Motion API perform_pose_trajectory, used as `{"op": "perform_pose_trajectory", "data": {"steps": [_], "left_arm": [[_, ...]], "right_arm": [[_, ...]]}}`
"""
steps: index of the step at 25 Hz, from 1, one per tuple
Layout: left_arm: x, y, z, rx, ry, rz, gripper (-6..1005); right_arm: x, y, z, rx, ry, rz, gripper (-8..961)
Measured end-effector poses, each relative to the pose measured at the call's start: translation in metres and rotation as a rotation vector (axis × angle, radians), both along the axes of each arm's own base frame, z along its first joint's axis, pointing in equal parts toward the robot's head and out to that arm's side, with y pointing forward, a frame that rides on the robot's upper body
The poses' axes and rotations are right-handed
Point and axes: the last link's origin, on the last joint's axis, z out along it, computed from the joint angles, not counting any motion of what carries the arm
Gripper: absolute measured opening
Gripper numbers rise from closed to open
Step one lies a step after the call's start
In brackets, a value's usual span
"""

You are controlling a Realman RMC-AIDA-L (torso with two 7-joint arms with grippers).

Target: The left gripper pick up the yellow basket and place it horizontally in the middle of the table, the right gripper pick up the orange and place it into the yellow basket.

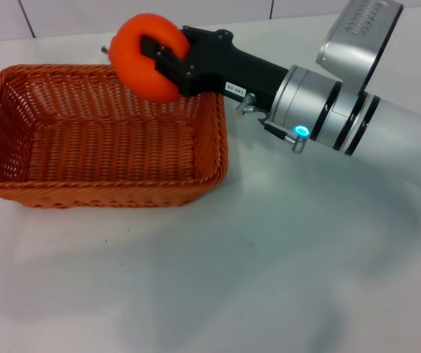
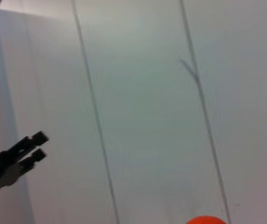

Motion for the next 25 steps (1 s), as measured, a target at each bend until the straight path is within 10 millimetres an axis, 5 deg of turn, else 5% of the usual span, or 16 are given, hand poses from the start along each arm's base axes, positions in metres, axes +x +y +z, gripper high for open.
{"op": "perform_pose_trajectory", "data": {"steps": [5, 16, 19, 25], "left_arm": [[0.0007, 0.0002, 0.0003, 0.001, 0.002, -0.004, 902], [0.0012, -0.0002, 0.0016, 0.01, -0.001, -0.008, 902], [0.0007, -0.0008, 0.0018, 0.011, -0.002, -0.007, 902], [-0.0003, -0.0018, 0.0023, 0.017, 0.002, -0.001, 902]], "right_arm": [[-0.0022, -0.0008, -0.0014, -0.028, 0.013, -0.006, 249], [-0.0042, 0.0017, -0.0028, -0.087, 0.026, -0.035, 344], [-0.0046, 0.0025, -0.0035, -0.089, 0.021, -0.039, 577], [-0.0057, 0.0046, -0.0037, -0.08, 0.014, -0.043, 841]]}}
